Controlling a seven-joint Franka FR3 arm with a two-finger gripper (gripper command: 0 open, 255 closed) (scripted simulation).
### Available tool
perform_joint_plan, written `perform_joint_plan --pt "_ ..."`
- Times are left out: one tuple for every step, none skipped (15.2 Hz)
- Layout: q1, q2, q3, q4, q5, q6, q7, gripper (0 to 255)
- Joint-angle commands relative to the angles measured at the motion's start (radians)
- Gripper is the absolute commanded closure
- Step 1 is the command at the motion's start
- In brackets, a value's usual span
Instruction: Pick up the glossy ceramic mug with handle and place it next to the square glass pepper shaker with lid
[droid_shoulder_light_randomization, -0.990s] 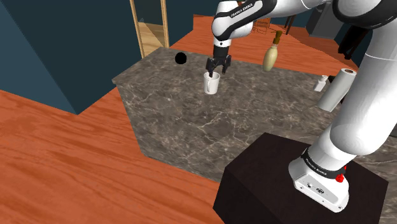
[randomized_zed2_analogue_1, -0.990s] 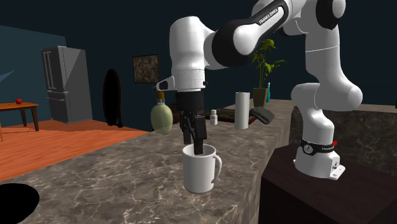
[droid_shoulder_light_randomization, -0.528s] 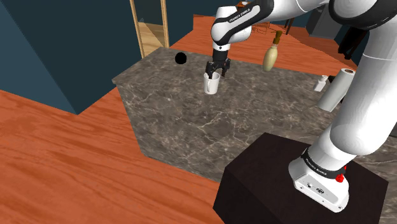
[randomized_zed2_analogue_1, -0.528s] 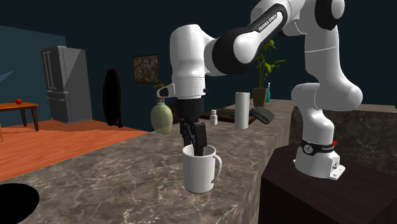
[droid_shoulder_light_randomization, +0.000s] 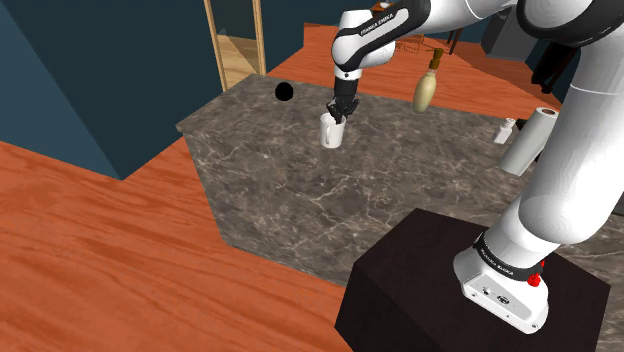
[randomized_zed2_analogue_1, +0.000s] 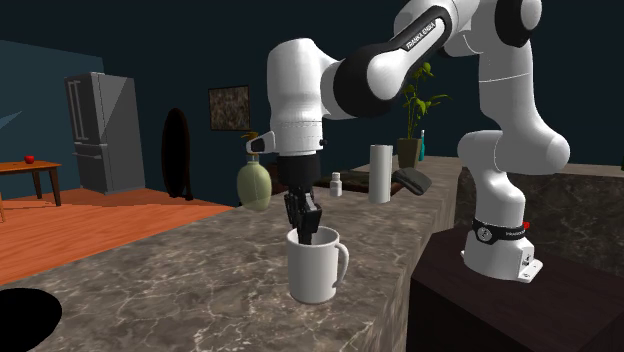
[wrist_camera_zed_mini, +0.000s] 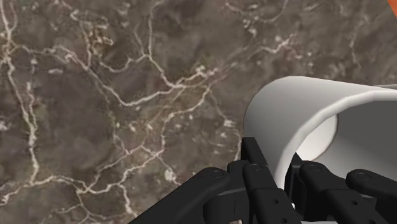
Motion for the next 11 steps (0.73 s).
perform_joint_plan --pt "0.000 0.000 0.000 0.000 0.000 0.000 0.000 255" --pt "0.000 0.000 0.000 0.000 0.000 0.000 0.000 255" --pt "0.000 0.000 0.000 0.000 0.000 0.000 0.000 255" --pt "0.000 0.000 0.000 0.000 0.000 0.000 0.000 255" --pt "0.000 0.000 0.000 0.000 0.000 0.000 0.000 255" --pt "0.000 -0.007 0.000 0.005 -0.001 -0.012 0.001 255" --pt "0.000 -0.013 0.000 0.011 -0.002 -0.023 0.002 255" --pt "0.000 -0.019 -0.001 0.016 -0.002 -0.035 0.003 255" --pt "0.000 -0.025 -0.001 0.023 -0.003 -0.047 0.004 255" --pt "0.000 -0.031 -0.001 0.029 -0.004 -0.059 0.005 255" --pt "0.000 -0.036 -0.001 0.035 -0.005 -0.071 0.006 255"
